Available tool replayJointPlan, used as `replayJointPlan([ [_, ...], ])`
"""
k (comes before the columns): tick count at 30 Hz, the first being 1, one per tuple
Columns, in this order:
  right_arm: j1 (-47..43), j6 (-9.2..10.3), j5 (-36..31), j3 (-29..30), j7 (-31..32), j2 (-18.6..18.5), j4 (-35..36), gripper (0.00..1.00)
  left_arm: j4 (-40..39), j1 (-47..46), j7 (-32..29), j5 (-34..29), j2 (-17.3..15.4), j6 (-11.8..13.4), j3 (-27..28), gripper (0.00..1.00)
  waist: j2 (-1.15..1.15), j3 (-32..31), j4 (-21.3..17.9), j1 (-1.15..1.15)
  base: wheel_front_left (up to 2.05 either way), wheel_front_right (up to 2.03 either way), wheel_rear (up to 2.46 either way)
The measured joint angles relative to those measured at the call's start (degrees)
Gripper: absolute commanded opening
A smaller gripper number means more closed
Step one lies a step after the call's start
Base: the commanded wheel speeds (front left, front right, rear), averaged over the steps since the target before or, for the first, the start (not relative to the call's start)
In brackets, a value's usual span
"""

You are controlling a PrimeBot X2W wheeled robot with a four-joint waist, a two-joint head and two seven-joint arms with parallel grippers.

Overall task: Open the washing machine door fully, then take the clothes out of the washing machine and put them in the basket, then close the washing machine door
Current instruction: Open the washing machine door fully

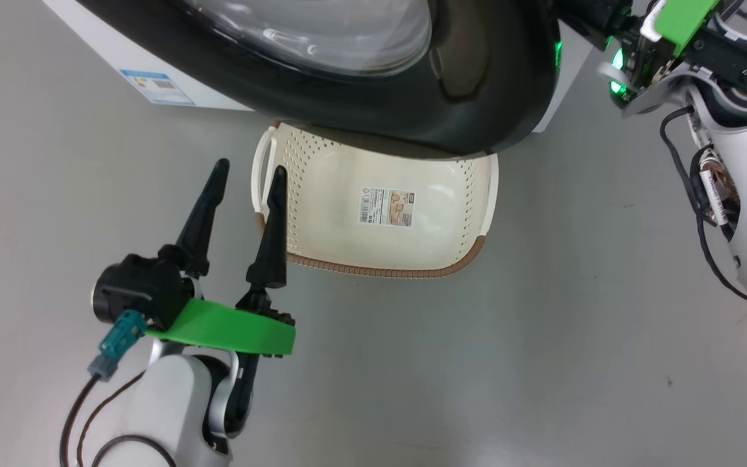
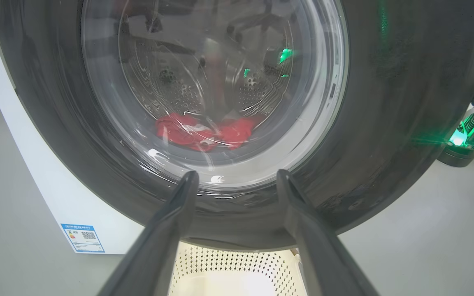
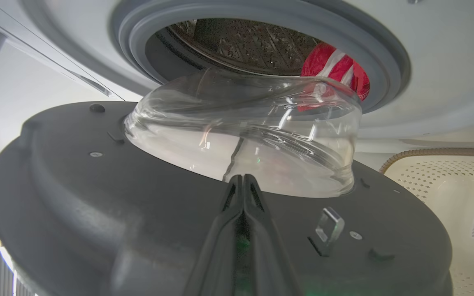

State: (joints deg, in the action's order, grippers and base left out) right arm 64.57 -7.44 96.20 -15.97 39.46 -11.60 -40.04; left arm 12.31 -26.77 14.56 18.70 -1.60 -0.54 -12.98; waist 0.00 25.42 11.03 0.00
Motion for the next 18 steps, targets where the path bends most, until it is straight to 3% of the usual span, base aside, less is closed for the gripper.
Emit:
replayJointPlan([
  [8,-1.17,0.0,-0.62,-0.21,-0.45,1.15,-0.71,0.0,0.35,0.03,0.0,0.01,0.0,-0.01,0.18,1.0,0.0,-1.08,-0.8,0.0,0.0,0.0,0.0],
  [9,-1.19,0.0,-0.62,-0.1,-1.12,1.3,-0.9,0.32,0.35,0.03,0.0,0.0,0.0,-0.01,0.2,1.0,0.0,-1.05,-0.91,0.0,0.0,0.0,0.0],
  [10,-1.21,0.0,-0.66,0.01,-1.7,1.36,-1.07,0.32,0.37,0.03,0.0,0.0,0.0,-0.03,0.22,1.0,0.0,-1.0,-1.01,0.0,0.0,0.0,0.0],
  [11,-1.24,0.0,-1.01,0.07,-2.23,1.4,-1.21,1.0,0.41,0.03,0.0,0.0,0.0,-0.05,0.27,1.0,0.0,-0.95,-1.11,0.0,0.0,0.0,0.0],
  [18,-2.88,0.0,-3.45,2.15,-8.95,1.43,-0.13,1.0,0.46,0.02,0.0,-0.6,-0.01,-0.07,1.44,1.0,0.0,-0.69,-2.52,0.0,0.0,0.0,0.0],
])
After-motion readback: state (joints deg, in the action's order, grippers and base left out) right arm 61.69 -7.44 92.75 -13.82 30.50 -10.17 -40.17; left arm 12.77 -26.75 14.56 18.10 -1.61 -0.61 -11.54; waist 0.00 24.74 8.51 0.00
